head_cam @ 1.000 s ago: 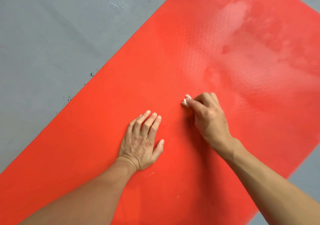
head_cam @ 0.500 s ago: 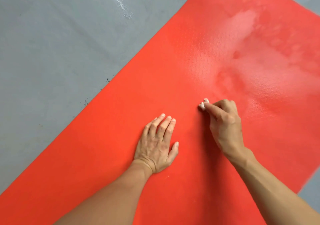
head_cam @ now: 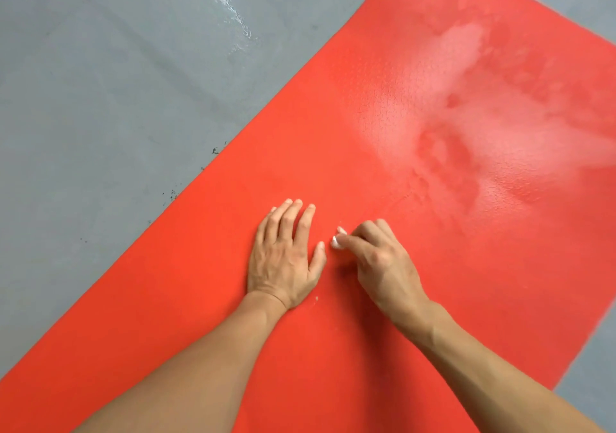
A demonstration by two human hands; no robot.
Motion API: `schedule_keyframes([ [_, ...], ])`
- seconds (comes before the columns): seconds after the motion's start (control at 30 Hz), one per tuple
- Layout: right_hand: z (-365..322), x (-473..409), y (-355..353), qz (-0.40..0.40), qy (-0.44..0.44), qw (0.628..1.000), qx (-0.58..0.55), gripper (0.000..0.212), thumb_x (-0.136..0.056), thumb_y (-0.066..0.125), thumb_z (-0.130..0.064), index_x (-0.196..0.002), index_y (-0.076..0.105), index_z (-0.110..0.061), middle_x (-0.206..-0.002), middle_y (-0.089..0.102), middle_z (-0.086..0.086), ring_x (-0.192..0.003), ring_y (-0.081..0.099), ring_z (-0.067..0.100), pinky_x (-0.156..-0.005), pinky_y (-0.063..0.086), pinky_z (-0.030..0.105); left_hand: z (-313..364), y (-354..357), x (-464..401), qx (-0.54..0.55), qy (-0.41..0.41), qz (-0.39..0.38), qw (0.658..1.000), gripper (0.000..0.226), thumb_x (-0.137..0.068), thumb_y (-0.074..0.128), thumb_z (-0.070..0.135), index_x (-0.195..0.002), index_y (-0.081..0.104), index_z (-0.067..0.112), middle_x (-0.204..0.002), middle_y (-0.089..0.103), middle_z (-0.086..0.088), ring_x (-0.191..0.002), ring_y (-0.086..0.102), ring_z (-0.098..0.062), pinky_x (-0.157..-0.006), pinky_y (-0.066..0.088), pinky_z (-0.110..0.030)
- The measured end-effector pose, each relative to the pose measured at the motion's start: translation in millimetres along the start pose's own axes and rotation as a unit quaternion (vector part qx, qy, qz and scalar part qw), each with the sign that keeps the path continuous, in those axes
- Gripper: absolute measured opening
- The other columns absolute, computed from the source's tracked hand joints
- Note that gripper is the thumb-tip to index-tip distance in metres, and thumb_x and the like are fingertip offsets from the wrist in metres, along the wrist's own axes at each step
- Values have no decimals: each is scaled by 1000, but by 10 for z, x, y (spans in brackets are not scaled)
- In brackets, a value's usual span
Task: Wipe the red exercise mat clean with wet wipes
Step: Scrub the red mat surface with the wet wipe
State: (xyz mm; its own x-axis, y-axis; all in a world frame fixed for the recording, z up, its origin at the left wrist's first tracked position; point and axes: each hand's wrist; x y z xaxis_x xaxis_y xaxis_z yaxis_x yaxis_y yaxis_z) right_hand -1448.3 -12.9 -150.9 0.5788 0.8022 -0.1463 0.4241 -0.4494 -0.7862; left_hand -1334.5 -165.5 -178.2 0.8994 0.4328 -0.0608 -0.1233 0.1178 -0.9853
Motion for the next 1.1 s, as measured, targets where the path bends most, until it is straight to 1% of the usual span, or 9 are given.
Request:
schedule_keyframes([
  [0.17, 401, -458, -149, 183, 187, 964, 37, 11, -99, 68, -11, -101, 79, -13, -82, 58, 4, -82, 49, 23, -71, 42, 34, 1, 17, -10, 0, 2, 12, 1000, 63, -93, 51, 41, -149, 53, 12, -151, 52, -13, -146, 41, -31, -123, 31, -48],
  [0.23, 199, -379, -19, 156, 166, 974, 19, 13, -99, 67, -9, -103, 78, -12, -83, 58, 4, -82, 48, 23, -70, 42, 33, -2, 12, -3, 1, 0, 6, 1000, 64, -93, 52, 41, -150, 52, 12, -152, 51, -12, -146, 41, -31, -123, 31, -49],
  [0.37, 15, -183, 31, -8, -6, 1000, -11, 22, -104, 55, -15, -112, 75, -10, -90, 59, 5, -83, 49, 23, -68, 47, 37, 4, 7, -8, -1, 2, 2, 1000, 66, -92, 53, 41, -152, 50, 12, -153, 50, -12, -147, 41, -31, -123, 32, -50],
  [0.57, 377, -651, -39, 156, 170, 972, 51, 15, -103, 64, -13, -107, 79, -12, -87, 58, 7, -83, 47, 26, -70, 44, 40, 8, -3, -10, 0, -1, 7, 1000, 66, -93, 55, 41, -152, 51, 12, -153, 50, -12, -147, 40, -30, -124, 29, -48],
  [0.7, 13, -359, 169, 60, 59, 996, -10, 19, -100, 63, -5, -113, 76, -9, -91, 60, 5, -84, 46, 22, -73, 41, 29, 8, -9, -2, 0, 1, 3, 1000, 67, -93, 54, 41, -153, 50, 12, -154, 49, -11, -148, 39, -30, -125, 28, -48],
  [0.8, 111, -390, 96, -25, -46, 999, -16, 21, -103, 60, -10, -118, 74, -10, -96, 61, 5, -85, 48, 22, -72, 46, 33, -2, -21, -2, -1, 4, -4, 1000, 68, -93, 54, 41, -153, 50, 12, -155, 49, -12, -148, 39, -31, -125, 27, -48],
  [0.97, 448, -821, -39, 138, 129, 981, 50, 19, -105, 61, -18, -112, 78, -13, -91, 59, 7, -85, 46, 24, -72, 43, 38, 5, -15, 0, 2, 6, -5, 1000, 69, -92, 56, 41, -153, 49, 12, -154, 49, -12, -147, 40, -31, -125, 27, -48],
  [1.03, 279, -775, 79, 135, 146, 980, 30, 19, -105, 62, -14, -115, 77, -12, -93, 58, 8, -87, 45, 24, -73, 42, 34, -9, -2, -4, -4, 5, -3, 1000, 69, -92, 56, 42, -154, 47, 12, -154, 49, -12, -148, 40, -31, -126, 27, -48],
  [1.1, 84, -594, 195, 68, 77, 995, -7, 22, -103, 61, -8, -120, 75, -10, -95, 58, 7, -86, 45, 22, -73, 42, 31, -5, 5, 0, -6, 5, -1, 1000, 69, -92, 57, 41, -154, 47, 12, -154, 48, -11, -148, 40, -30, -126, 27, -48],
])
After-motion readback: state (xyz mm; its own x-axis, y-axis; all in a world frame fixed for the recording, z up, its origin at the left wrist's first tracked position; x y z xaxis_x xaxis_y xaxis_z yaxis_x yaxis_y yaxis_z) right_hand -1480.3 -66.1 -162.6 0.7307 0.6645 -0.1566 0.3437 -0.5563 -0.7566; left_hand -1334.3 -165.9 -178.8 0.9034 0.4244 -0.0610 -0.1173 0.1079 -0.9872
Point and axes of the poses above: each hand's wrist, its own x-axis away from the middle knuckle, its own y-axis out of the palm, z = x × y
